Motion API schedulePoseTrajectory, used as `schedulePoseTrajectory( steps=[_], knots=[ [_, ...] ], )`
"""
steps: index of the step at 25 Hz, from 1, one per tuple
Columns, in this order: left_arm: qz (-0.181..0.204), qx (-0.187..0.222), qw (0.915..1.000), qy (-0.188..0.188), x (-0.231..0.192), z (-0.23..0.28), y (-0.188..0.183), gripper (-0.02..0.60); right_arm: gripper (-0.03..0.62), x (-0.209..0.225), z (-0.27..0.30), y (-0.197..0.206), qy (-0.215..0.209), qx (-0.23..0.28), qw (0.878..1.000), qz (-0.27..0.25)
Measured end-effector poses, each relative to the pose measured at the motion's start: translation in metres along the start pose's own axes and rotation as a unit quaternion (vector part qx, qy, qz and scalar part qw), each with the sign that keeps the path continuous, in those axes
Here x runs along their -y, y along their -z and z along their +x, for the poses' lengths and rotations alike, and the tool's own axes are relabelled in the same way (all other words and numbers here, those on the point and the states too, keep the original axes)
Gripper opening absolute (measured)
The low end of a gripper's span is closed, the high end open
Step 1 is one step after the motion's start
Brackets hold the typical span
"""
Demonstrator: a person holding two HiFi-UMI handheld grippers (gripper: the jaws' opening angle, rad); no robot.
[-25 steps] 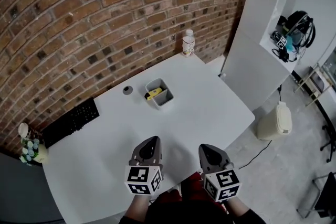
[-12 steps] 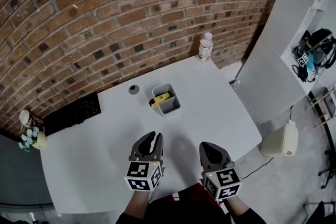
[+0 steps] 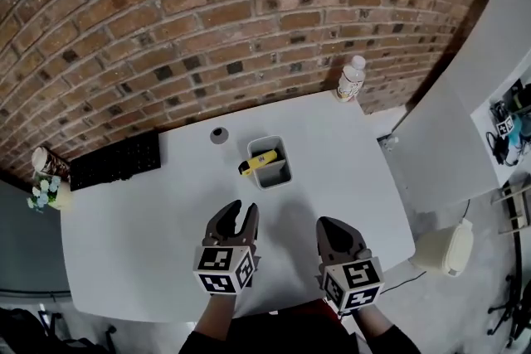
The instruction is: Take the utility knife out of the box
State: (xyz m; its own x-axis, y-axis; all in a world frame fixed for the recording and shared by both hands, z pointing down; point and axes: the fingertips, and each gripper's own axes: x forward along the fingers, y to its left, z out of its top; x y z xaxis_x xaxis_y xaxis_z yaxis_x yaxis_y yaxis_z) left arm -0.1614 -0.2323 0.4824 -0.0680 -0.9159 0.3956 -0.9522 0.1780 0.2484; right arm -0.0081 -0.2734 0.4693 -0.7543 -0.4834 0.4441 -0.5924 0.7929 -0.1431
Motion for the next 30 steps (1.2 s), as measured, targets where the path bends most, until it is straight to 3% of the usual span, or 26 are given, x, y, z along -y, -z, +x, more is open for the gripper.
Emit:
schedulePoseTrajectory(
  steps=[13, 30],
  knots=[
    [-0.045, -0.023, 0.9977, -0.046, -0.016, 0.044, 0.004, 0.147, 0.008, 0.027, 0.050, -0.004, -0.047, -0.032, 0.998, 0.002],
    [-0.086, -0.027, 0.9941, -0.060, -0.023, 0.084, 0.010, 0.169, 0.008, 0.045, 0.092, -0.002, -0.066, -0.053, 0.996, -0.002]
  ],
)
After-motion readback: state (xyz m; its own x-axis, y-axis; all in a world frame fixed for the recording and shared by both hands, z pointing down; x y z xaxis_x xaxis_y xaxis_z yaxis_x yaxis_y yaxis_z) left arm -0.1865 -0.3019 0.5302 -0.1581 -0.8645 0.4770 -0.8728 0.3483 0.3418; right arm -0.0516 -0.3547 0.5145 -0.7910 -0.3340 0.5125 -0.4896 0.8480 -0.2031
